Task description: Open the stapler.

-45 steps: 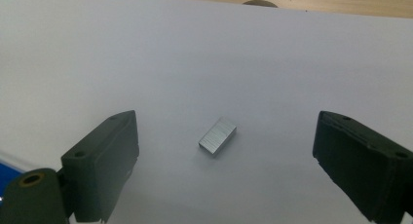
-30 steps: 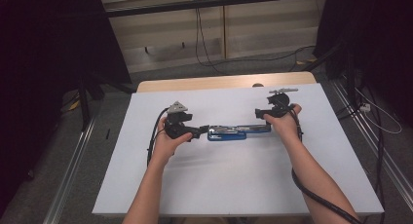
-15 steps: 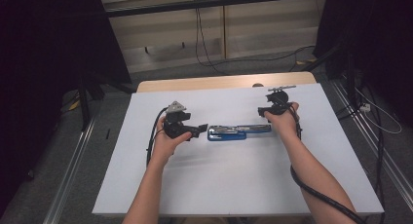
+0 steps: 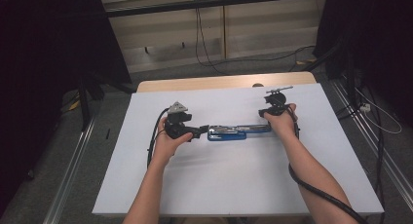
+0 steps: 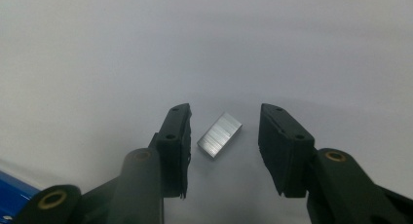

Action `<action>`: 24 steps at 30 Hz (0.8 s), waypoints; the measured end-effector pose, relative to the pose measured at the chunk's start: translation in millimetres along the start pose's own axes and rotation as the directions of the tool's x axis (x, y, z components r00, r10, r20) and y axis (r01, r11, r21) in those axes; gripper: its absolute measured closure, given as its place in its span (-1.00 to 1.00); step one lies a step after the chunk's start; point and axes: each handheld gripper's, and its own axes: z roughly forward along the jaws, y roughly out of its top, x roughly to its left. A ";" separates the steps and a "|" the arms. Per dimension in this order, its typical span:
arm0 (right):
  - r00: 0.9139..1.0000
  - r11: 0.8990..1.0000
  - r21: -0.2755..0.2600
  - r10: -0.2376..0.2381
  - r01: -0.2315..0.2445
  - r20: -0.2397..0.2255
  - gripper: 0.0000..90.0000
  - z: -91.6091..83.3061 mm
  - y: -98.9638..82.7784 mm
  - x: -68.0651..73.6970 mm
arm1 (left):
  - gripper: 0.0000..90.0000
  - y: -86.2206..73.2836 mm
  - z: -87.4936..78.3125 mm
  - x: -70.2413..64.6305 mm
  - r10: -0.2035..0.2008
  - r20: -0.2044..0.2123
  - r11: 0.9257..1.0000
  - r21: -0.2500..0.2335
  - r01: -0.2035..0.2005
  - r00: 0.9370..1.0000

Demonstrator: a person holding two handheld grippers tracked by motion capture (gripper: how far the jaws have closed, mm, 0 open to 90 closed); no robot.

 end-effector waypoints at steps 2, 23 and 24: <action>1.000 1.000 -0.001 0.005 -0.005 0.003 0.26 1.8 -0.5 -1.1 | -0.78 -0.1 0.2 0.3 0.006 -0.005 1.000 0.004 -0.006 1.000; 0.997 0.998 0.005 -0.058 0.058 -0.041 0.76 -1.2 0.5 -12.8 | -0.75 -0.1 -4.3 2.7 -0.006 -0.018 1.000 0.001 0.007 1.000; 0.997 0.998 -0.002 -0.057 0.057 -0.048 0.76 -3.8 0.8 -13.5 | -0.75 -0.2 -4.8 2.4 -0.009 -0.018 1.000 0.001 0.009 1.000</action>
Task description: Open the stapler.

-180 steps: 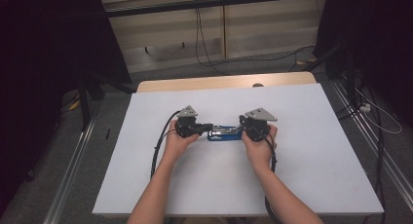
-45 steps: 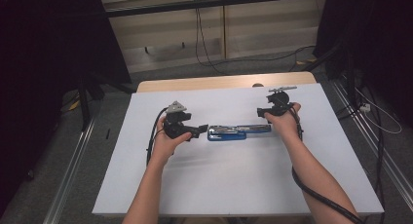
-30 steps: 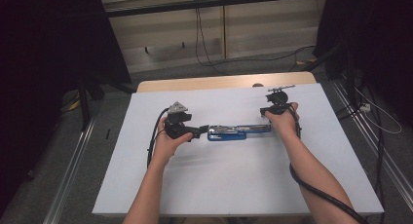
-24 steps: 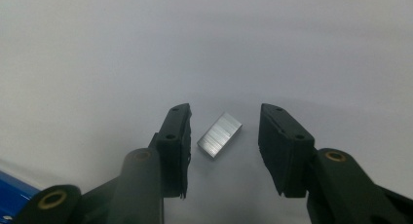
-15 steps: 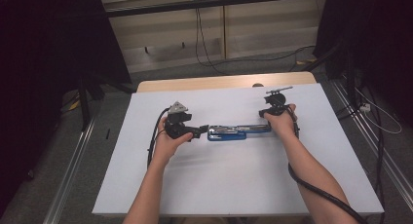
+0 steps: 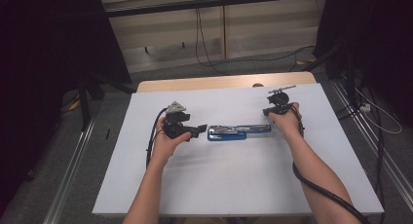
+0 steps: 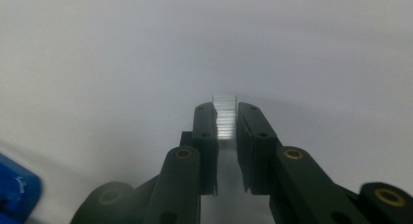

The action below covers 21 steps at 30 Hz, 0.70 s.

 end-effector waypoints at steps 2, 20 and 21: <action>1.000 1.000 -0.007 -0.019 0.019 -0.008 0.76 -6.5 1.3 -0.7 | -0.75 0.1 -0.5 -0.3 0.006 -0.001 1.000 -0.002 -0.006 1.000; 0.982 0.989 -0.099 -0.122 0.109 -0.144 0.76 -44.5 4.1 20.9 | -0.76 -1.1 -15.7 -7.4 -0.006 -0.003 1.000 -0.018 0.006 1.000; 0.981 0.988 -0.107 -0.127 0.112 -0.149 0.76 -45.9 4.5 22.3 | -0.76 -1.3 -17.0 -7.8 -0.001 -0.005 1.000 -0.013 0.001 1.000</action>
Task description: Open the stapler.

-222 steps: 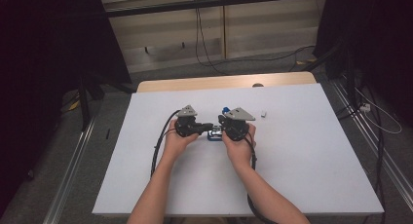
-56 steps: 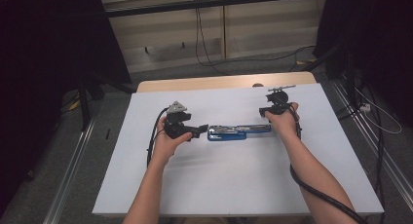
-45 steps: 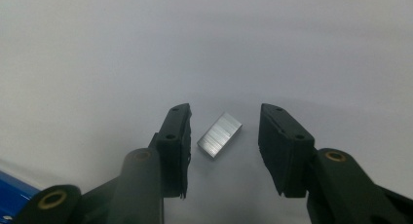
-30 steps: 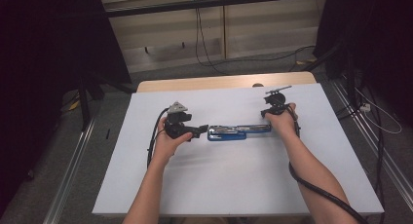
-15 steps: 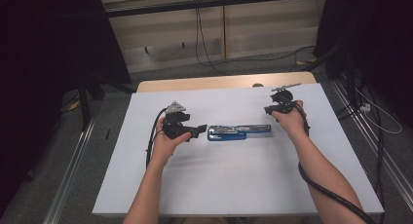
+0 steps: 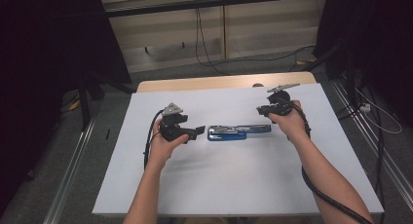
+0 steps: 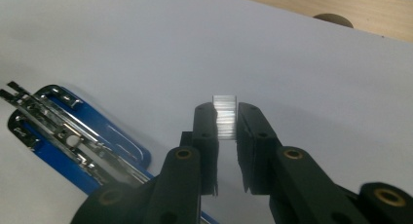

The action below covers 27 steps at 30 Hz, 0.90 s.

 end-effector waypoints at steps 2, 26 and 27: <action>1.000 1.000 -0.009 -0.012 0.012 -0.009 0.76 -2.4 2.0 2.1 | -0.77 -0.3 -3.0 -0.7 0.006 -0.005 1.000 0.004 -0.006 1.000; 0.989 0.992 -0.045 -0.119 0.115 -0.089 0.76 -12.2 18.7 25.5 | -0.79 -13.8 -43.6 11.1 -0.027 -0.035 0.999 -0.038 0.026 0.999; 0.989 0.992 -0.046 -0.120 0.117 -0.089 0.76 -12.5 18.8 25.7 | -0.79 -13.9 -44.2 11.3 -0.029 -0.037 0.999 -0.042 0.027 0.999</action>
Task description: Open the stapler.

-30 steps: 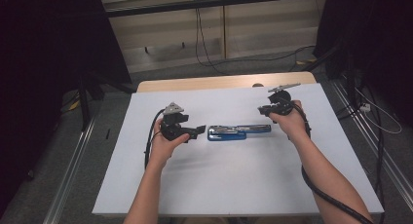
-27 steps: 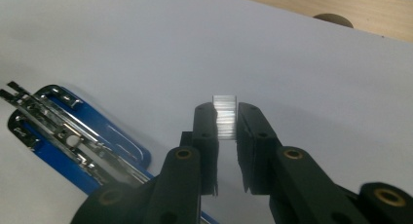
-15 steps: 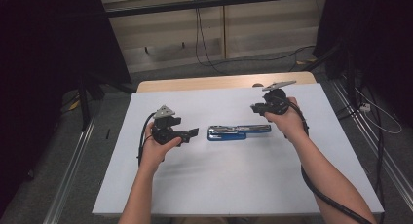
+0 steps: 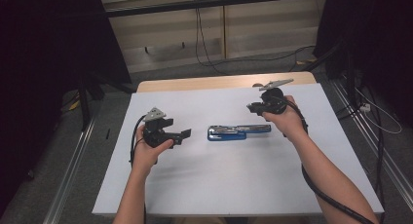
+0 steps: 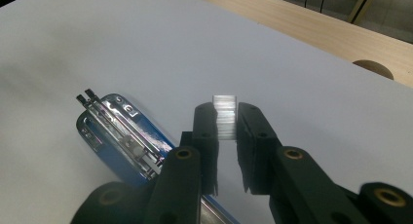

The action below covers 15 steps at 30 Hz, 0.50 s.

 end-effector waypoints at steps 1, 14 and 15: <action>1.000 1.000 -0.002 0.001 -0.001 -0.006 0.76 -0.2 0.1 0.2 | -0.79 0.2 -0.6 0.2 0.003 0.002 1.000 -0.002 -0.003 1.000; 0.999 0.999 0.006 -0.037 0.037 -0.035 0.76 7.0 3.6 6.6 | -0.80 -1.3 -8.9 0.5 -0.003 0.013 1.000 -0.016 0.003 1.000; 0.998 0.999 0.010 -0.040 0.040 -0.042 0.76 8.1 4.2 7.5 | -0.80 -1.2 -9.9 1.0 0.001 0.012 1.000 -0.018 0.000 1.000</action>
